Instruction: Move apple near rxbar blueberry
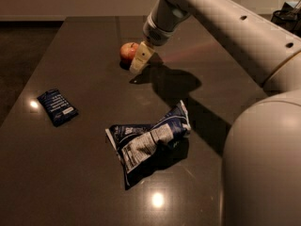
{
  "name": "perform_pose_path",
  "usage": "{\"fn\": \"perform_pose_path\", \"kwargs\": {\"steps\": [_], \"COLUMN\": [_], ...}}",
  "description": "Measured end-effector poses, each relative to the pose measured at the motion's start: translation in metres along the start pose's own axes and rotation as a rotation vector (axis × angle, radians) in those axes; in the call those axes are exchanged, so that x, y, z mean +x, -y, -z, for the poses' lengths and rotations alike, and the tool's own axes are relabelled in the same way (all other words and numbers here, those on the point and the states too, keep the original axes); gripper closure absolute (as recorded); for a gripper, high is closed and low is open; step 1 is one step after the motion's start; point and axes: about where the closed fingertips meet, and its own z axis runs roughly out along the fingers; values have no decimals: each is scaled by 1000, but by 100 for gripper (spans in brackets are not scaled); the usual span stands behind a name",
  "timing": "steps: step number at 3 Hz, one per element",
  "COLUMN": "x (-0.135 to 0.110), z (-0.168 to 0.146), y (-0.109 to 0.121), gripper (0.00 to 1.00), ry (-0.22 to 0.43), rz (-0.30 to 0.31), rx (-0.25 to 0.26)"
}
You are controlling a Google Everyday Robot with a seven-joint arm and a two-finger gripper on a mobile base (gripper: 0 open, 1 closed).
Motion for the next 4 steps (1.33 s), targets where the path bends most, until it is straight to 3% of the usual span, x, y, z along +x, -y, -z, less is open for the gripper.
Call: {"fn": "perform_pose_path", "kwargs": {"steps": [1,4], "x": [-10,-27], "z": [-14,-19], "y": [1,-7], "gripper": [2,70], "ry": [-2,24], "rz": [5,27], "rx": [-26,-85]}}
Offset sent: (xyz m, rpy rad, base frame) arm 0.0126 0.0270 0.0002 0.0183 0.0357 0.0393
